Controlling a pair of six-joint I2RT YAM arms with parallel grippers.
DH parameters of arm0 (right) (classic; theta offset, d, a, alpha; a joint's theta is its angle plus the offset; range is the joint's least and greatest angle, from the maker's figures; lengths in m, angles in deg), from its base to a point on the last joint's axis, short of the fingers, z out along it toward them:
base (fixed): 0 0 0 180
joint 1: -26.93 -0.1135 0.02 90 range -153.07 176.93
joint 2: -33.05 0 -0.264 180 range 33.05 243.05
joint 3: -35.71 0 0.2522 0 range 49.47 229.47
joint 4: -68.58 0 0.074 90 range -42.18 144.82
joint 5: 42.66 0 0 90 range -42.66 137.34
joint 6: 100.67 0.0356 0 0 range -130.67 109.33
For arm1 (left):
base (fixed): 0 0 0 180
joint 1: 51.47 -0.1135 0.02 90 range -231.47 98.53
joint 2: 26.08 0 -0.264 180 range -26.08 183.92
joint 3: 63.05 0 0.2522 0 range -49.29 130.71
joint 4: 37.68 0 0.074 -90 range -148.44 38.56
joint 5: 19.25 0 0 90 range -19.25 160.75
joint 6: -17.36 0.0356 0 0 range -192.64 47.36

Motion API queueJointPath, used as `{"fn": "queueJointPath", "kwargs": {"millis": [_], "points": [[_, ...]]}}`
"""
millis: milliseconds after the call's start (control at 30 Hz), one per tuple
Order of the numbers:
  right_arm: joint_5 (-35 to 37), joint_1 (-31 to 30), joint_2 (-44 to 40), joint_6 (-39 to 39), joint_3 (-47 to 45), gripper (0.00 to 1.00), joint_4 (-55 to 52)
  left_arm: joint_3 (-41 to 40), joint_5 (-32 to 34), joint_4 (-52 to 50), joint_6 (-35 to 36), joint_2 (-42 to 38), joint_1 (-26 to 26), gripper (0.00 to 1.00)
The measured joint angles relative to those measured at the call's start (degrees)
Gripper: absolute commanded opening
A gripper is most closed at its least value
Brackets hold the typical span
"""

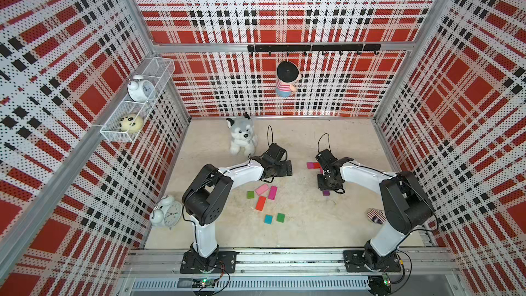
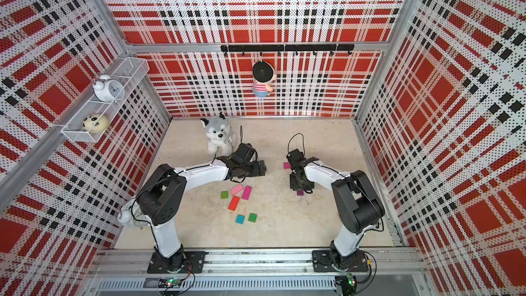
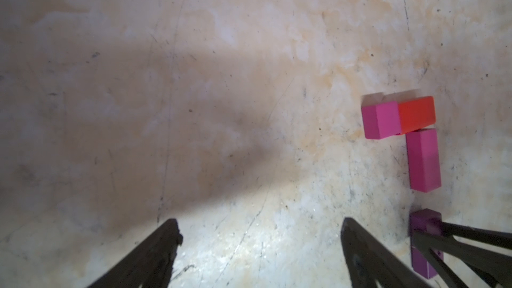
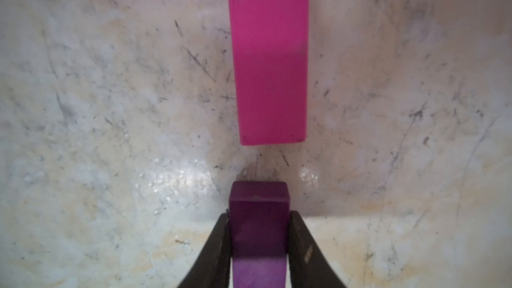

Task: Assemble the number 7 with building blocks
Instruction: Assemble the building block at the center of the board.

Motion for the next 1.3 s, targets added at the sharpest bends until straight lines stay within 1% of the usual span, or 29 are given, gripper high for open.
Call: {"fn": "queueJointPath", "kwargs": {"millis": [167,1300], "points": [[0.26,0.63,0.39,-0.66,1.64,0.33,-0.07,0.13,-0.04,-0.04,-0.02,0.02,0.0,0.93],[1.16,1.75,2.95,-2.86,2.86,0.33,-1.2,0.96,-0.2,-0.07,-0.13,0.07,-0.02,0.93]]}}
